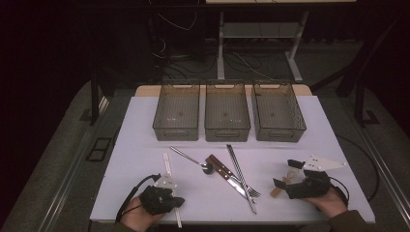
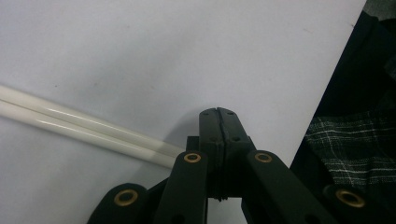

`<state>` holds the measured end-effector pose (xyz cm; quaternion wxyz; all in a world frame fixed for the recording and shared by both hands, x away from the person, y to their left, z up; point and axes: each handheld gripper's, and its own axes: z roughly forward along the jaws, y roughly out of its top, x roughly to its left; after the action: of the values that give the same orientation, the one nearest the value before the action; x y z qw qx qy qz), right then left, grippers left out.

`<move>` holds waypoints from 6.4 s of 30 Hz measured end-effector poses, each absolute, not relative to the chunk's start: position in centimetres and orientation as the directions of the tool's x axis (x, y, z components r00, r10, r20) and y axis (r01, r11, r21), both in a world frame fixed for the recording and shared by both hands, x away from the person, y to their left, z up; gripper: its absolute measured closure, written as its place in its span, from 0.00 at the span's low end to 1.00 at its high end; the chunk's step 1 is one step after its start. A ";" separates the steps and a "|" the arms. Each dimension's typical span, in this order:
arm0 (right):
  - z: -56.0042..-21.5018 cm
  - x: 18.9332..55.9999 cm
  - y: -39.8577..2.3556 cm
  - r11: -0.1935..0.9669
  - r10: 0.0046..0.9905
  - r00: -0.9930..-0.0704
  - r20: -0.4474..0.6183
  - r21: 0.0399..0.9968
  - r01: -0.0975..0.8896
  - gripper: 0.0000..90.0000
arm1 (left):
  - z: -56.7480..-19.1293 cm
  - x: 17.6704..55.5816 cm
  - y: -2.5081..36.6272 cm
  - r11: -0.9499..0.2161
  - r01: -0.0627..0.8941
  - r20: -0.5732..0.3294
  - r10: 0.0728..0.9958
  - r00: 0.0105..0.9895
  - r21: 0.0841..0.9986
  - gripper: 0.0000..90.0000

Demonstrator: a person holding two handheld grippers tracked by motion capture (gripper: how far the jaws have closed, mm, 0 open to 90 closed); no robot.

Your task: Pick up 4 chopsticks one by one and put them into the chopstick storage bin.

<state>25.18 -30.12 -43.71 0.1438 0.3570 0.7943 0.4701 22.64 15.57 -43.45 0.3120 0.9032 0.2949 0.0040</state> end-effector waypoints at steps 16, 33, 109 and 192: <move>-43.7 25.2 -30.0 0.302 0.703 -0.702 0.112 0.847 0.438 0.10 | -42.5 23.6 16.5 -0.580 0.540 -0.136 0.595 0.792 0.610 0.82; -43.7 25.3 -30.1 0.299 0.706 -0.699 0.112 0.847 0.439 0.10 | -42.6 32.9 18.7 -0.381 0.686 -0.043 0.856 0.515 0.619 0.60; -43.7 25.1 -30.1 0.307 0.704 -0.703 0.106 0.847 0.434 0.10 | -43.9 34.4 17.4 -0.461 0.627 -0.090 0.757 0.647 0.628 0.83; -43.6 24.9 -30.2 0.304 0.707 -0.700 0.103 0.849 0.432 0.10 | -44.5 26.9 21.8 -0.487 0.551 -0.093 0.687 0.721 0.678 0.92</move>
<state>24.86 -30.17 -43.63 0.1467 0.3587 0.7940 0.4684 26.87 21.82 -44.51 0.3553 0.8568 0.3613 0.0955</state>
